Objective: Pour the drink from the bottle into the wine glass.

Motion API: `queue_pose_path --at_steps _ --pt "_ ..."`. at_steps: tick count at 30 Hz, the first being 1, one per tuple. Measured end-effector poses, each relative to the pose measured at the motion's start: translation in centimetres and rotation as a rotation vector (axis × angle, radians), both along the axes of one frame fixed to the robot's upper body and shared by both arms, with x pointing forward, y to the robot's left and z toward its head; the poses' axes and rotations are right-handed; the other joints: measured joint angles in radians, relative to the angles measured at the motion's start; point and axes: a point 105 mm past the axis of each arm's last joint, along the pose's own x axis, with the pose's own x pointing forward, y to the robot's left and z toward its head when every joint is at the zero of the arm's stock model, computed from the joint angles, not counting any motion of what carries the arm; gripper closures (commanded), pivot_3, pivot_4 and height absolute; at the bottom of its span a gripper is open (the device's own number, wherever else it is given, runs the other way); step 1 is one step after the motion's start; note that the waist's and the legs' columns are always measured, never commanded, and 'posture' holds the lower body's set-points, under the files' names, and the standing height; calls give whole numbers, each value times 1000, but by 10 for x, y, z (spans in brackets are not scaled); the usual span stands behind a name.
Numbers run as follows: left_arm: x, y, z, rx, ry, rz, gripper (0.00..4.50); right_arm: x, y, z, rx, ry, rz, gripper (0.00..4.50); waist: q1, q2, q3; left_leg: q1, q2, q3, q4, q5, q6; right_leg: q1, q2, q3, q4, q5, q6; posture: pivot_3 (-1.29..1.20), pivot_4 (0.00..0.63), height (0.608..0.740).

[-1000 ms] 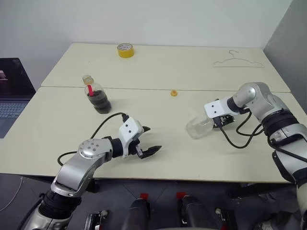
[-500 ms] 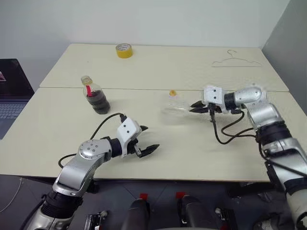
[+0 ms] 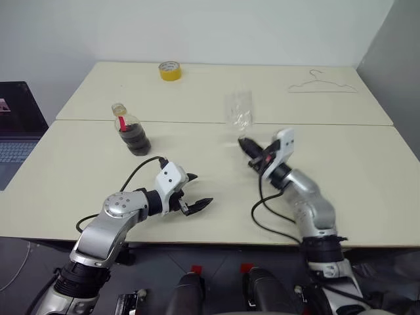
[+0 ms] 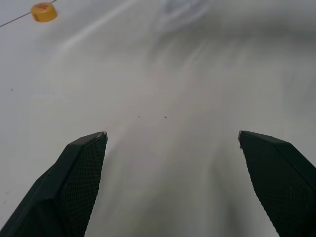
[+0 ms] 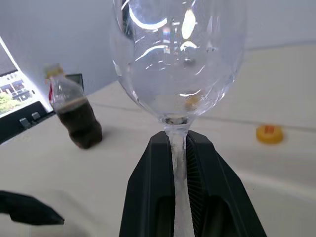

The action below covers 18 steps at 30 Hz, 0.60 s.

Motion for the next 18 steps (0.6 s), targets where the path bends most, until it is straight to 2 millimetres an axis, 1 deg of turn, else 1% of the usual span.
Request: queue_pose_path --at_steps 6,9,13,18 --pt "-1 0 -1 3 6 -11 0 -4 19 5 -66 -112 -13 4425 0 0 0 0 0 0 1 0 0 0 2 -1 0 0 0 0 150 740" --pt "0 -1 -1 0 4 -12 0 0 26 -2 -125 -150 -37 4425 0 0 0 0 0 0 1 0 0 0 2 -1 0 0 0 0 150 740" --pt "0 -2 -1 -1 4 -12 0 6 30 -24 -182 -142 -83 4425 -1 0 0 0 0 0 1 0 0 0 2 0 0 0 0 0 150 740" --pt "-2 -2 -3 0 11 -10 0 6 33 -27 -185 -177 -108 4425 -1 0 0 0 1 0 1 0 0 0 2 0 0 0 0 0 150 740"
